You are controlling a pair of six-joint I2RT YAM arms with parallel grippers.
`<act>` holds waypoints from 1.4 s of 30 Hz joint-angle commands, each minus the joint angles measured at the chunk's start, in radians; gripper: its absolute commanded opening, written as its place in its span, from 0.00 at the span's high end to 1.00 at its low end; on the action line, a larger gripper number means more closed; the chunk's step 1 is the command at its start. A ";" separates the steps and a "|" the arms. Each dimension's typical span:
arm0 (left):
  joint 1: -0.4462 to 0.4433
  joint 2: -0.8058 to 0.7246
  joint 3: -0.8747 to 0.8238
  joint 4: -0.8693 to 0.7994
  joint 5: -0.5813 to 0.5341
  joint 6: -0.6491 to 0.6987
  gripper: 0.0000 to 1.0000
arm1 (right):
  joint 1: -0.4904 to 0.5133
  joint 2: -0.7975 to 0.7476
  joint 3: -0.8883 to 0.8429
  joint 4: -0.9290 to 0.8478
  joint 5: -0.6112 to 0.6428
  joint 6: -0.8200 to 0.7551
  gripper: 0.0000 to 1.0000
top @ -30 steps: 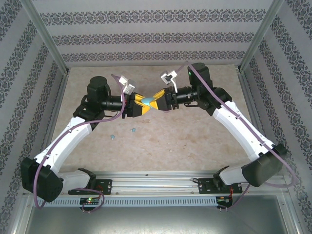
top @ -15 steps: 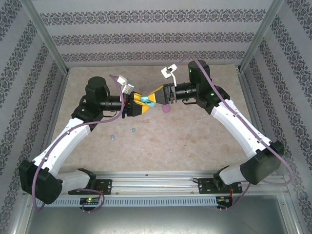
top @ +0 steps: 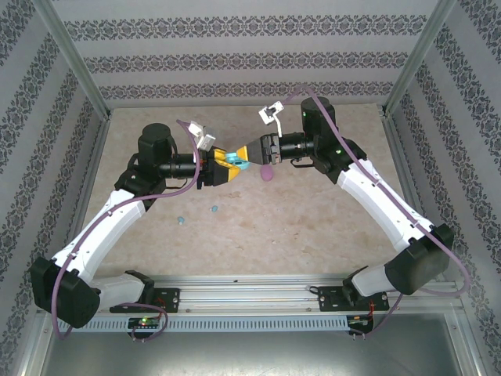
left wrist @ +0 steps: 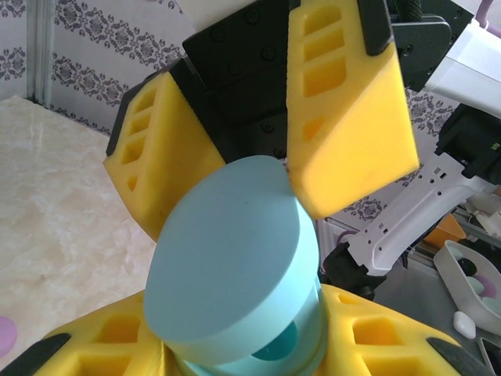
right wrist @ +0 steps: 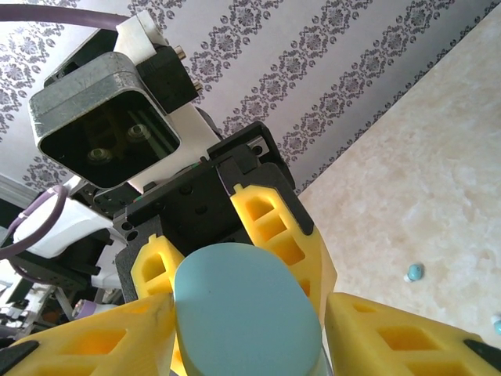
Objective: Insert the wireless bluetooth earbuds into the charging case
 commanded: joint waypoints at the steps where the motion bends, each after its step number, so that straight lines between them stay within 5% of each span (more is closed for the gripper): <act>1: -0.006 -0.041 0.007 0.070 0.083 -0.013 0.80 | 0.015 0.041 -0.035 0.039 0.033 0.020 0.49; 18: -0.006 -0.028 0.022 0.095 0.113 -0.078 0.81 | -0.007 0.074 0.017 0.005 0.148 -0.007 0.42; 28: -0.006 -0.019 0.029 0.106 0.122 -0.090 0.81 | -0.012 0.102 0.014 -0.006 0.127 -0.005 0.52; 42: -0.006 -0.012 0.034 0.154 0.130 -0.135 0.81 | -0.029 0.110 -0.041 0.014 0.117 0.002 0.52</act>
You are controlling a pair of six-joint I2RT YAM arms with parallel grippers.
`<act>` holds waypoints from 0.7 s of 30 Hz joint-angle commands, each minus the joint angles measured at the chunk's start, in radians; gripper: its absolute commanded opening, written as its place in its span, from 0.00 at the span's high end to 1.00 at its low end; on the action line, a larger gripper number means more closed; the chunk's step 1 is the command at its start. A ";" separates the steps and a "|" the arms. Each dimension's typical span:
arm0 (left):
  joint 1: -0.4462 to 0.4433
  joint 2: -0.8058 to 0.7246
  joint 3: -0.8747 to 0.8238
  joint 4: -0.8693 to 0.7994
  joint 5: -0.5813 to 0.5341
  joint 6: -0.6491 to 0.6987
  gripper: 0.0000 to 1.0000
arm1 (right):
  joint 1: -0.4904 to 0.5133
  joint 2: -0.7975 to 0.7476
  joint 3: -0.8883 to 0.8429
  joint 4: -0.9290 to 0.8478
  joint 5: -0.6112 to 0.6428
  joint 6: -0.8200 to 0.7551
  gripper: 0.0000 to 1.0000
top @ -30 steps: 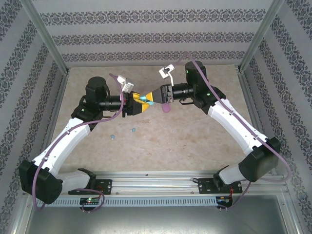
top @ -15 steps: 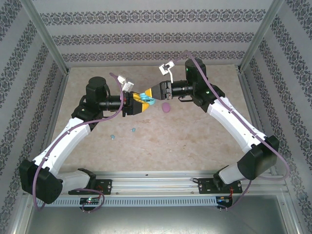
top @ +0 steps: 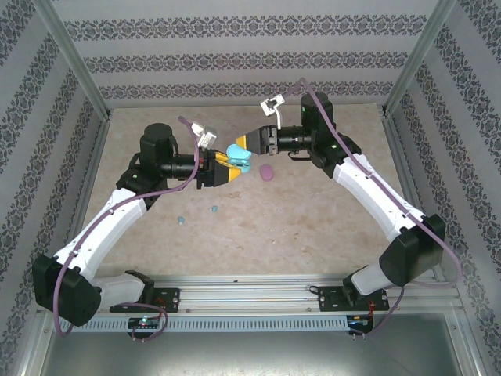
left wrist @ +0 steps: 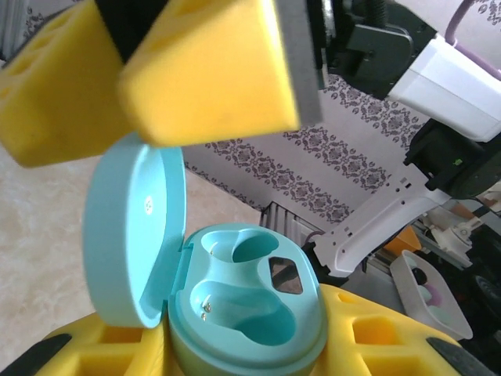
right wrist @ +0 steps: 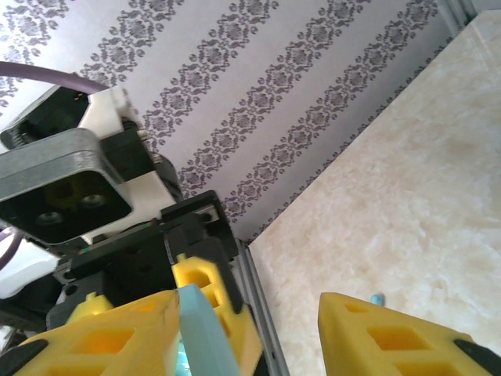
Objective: Insert the wireless bluetooth earbuds into the charging case
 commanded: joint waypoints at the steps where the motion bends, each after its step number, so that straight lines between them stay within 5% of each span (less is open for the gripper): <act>1: -0.009 -0.026 0.032 0.161 0.085 -0.002 0.81 | -0.001 0.045 -0.051 -0.072 0.055 -0.005 0.52; 14: -0.007 -0.027 0.019 0.159 0.058 0.007 0.81 | 0.017 0.008 -0.077 0.015 -0.055 0.046 0.41; 21: 0.004 -0.050 -0.009 0.112 0.005 0.086 0.81 | 0.017 -0.031 -0.045 -0.048 0.010 0.050 0.37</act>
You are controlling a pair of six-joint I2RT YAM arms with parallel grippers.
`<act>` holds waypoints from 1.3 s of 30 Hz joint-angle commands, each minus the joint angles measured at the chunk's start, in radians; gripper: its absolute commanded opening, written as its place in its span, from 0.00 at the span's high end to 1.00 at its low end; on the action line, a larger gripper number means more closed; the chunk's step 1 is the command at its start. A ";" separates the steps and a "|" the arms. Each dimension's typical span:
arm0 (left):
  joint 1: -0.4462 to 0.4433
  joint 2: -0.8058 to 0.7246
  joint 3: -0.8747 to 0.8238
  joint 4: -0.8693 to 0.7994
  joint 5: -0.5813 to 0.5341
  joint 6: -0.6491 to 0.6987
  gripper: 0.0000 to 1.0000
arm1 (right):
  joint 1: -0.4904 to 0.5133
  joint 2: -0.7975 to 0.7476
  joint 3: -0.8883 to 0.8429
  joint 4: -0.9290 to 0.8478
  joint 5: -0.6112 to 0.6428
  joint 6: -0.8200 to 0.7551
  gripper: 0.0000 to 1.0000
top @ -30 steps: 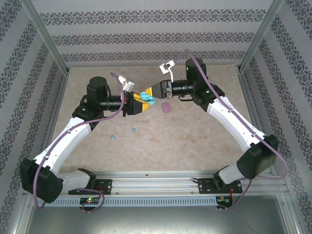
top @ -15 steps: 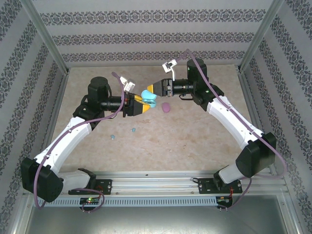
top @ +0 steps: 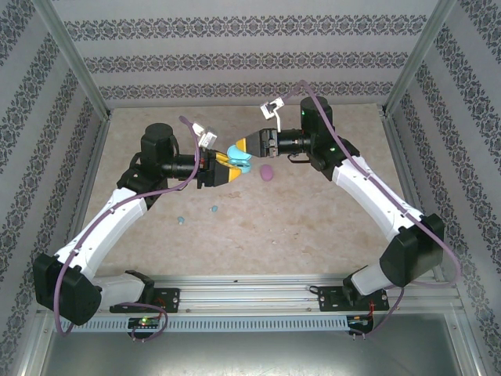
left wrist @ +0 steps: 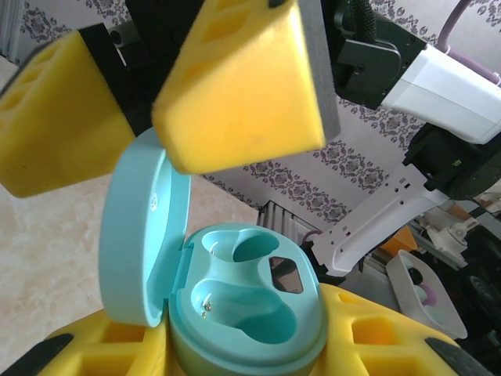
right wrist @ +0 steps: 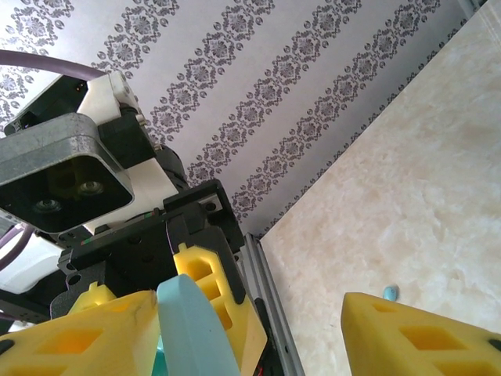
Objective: Insert the wireless bluetooth earbuds into the charging case
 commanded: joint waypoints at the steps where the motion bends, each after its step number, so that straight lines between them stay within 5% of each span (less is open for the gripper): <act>1: 0.008 -0.059 -0.014 0.109 -0.005 0.085 0.81 | 0.013 -0.020 0.020 -0.120 0.063 0.000 0.36; 19: 0.060 -0.149 -0.171 0.159 -0.109 0.123 0.81 | -0.024 -0.067 0.127 -0.354 0.211 -0.008 0.33; 24: 0.066 -0.146 -0.168 0.174 -0.090 0.100 0.81 | 0.026 -0.102 0.114 -0.381 0.164 -0.194 0.32; 31: 0.069 -0.123 -0.141 0.205 -0.035 0.041 0.81 | 0.088 -0.196 0.036 -0.379 0.258 -0.437 0.26; 39: 0.069 -0.112 -0.129 0.231 -0.016 0.004 0.81 | 0.122 -0.157 0.083 -0.435 0.298 -0.551 0.23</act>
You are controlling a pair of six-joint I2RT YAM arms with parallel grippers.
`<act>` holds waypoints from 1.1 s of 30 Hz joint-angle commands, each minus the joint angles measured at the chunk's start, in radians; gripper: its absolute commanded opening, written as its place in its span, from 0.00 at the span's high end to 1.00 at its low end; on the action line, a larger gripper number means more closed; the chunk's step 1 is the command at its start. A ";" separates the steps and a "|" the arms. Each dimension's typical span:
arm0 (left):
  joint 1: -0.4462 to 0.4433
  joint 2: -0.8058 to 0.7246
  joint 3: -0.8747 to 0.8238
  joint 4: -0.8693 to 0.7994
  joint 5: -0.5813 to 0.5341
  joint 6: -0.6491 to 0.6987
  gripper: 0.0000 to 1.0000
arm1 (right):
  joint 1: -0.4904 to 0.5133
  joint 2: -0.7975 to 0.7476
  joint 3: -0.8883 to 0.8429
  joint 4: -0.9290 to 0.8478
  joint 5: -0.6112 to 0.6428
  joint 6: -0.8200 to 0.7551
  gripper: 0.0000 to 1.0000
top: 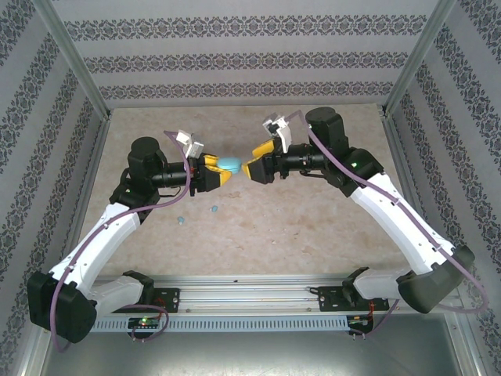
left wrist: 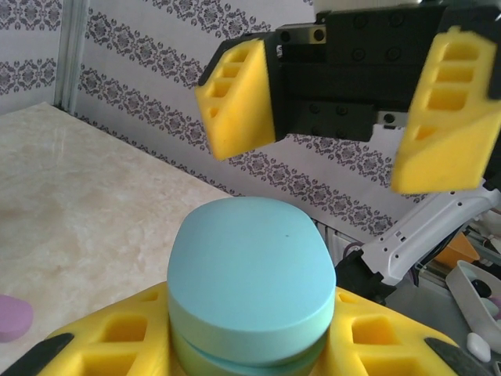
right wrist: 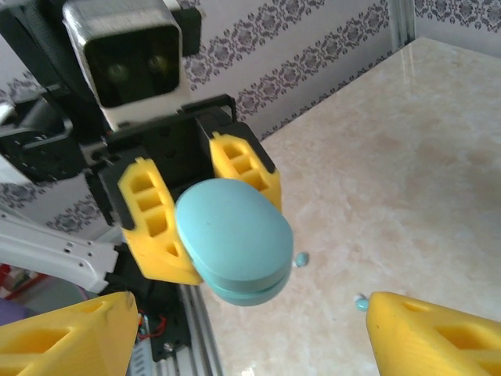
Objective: Insert the wireless bluetooth earbuds into the charging case
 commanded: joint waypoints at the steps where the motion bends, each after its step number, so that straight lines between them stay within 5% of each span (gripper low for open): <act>1: 0.014 0.005 0.037 0.068 0.038 -0.031 0.81 | 0.021 0.032 0.035 -0.031 0.014 -0.092 0.22; 25: 0.014 -0.001 0.044 0.064 0.051 -0.052 0.81 | -0.002 0.150 0.124 -0.009 0.004 -0.001 0.27; 33: 0.013 0.016 0.028 0.202 0.074 -0.156 0.81 | -0.002 0.235 0.173 0.012 -0.008 0.109 0.34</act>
